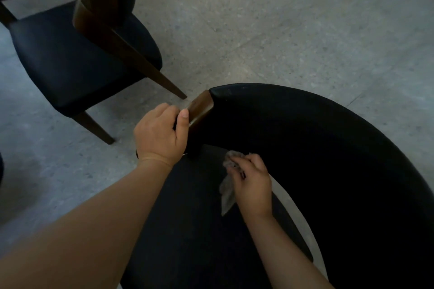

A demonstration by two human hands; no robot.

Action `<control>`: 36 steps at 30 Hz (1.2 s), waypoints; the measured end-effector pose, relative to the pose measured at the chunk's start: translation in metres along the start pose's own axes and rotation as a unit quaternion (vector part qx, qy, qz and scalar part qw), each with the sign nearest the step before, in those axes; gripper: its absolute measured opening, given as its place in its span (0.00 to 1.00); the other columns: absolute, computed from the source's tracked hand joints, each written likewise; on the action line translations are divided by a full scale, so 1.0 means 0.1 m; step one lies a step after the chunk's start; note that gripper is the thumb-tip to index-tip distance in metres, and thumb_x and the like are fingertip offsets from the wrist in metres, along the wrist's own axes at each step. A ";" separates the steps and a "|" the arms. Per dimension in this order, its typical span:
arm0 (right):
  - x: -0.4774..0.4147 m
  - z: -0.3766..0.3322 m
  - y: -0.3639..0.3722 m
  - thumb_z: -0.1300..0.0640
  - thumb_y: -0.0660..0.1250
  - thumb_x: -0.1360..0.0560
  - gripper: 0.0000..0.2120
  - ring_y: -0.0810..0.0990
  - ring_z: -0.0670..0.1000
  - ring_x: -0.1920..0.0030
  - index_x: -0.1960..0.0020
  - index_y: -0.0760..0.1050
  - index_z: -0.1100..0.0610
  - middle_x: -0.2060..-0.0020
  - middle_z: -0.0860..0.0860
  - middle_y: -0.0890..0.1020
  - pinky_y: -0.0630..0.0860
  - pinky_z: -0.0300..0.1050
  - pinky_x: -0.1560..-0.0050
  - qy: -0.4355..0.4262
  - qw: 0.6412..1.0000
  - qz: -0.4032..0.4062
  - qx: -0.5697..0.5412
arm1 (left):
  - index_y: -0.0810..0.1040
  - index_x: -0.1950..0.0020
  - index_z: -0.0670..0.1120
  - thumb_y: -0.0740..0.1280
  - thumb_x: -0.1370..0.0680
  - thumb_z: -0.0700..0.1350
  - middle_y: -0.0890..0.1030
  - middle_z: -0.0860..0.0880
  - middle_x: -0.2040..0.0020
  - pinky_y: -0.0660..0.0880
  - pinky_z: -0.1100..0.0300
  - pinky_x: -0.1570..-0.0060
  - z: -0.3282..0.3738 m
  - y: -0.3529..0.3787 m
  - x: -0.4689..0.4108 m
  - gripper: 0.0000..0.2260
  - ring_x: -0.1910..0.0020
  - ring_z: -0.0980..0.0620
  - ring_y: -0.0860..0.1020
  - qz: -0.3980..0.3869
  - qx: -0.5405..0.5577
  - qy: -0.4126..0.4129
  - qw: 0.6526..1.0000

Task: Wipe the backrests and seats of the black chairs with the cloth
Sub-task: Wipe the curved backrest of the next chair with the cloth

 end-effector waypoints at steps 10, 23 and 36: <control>-0.47 -0.87 -1.53 0.57 0.70 0.24 0.17 0.76 0.46 0.41 0.36 0.75 0.59 0.42 0.52 0.78 0.68 0.32 0.38 -0.098 0.954 0.265 -0.096 | 0.76 0.61 0.44 0.50 0.18 0.53 0.71 0.49 0.65 0.65 0.55 0.66 0.00 -0.01 0.00 0.22 0.67 0.50 0.69 0.001 0.008 0.001 1.000; -0.31 -0.77 -0.95 0.63 0.72 0.26 0.13 0.78 0.44 0.44 0.42 0.81 0.56 0.47 0.48 0.81 0.73 0.41 0.37 -0.116 0.986 0.115 -0.041 | 0.76 0.61 0.43 0.50 0.18 0.53 0.72 0.48 0.65 0.68 0.52 0.68 0.01 -0.01 0.00 0.22 0.67 0.49 0.70 0.004 0.013 0.005 1.000; -0.77 -1.14 -1.25 0.49 0.66 0.23 0.14 0.74 0.50 0.45 0.41 0.79 0.53 0.49 0.47 0.82 0.60 0.31 0.54 -0.091 0.960 0.249 0.092 | 0.75 0.62 0.44 0.50 0.18 0.53 0.72 0.48 0.66 0.68 0.53 0.69 0.03 -0.04 0.01 0.22 0.68 0.49 0.70 0.019 0.012 0.014 1.000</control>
Point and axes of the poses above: each hand's wrist, its own x-axis away from the middle knuckle, its own y-axis out of the palm, z = x × y, the point moved 10 cm from there along -x, towards the middle knuckle
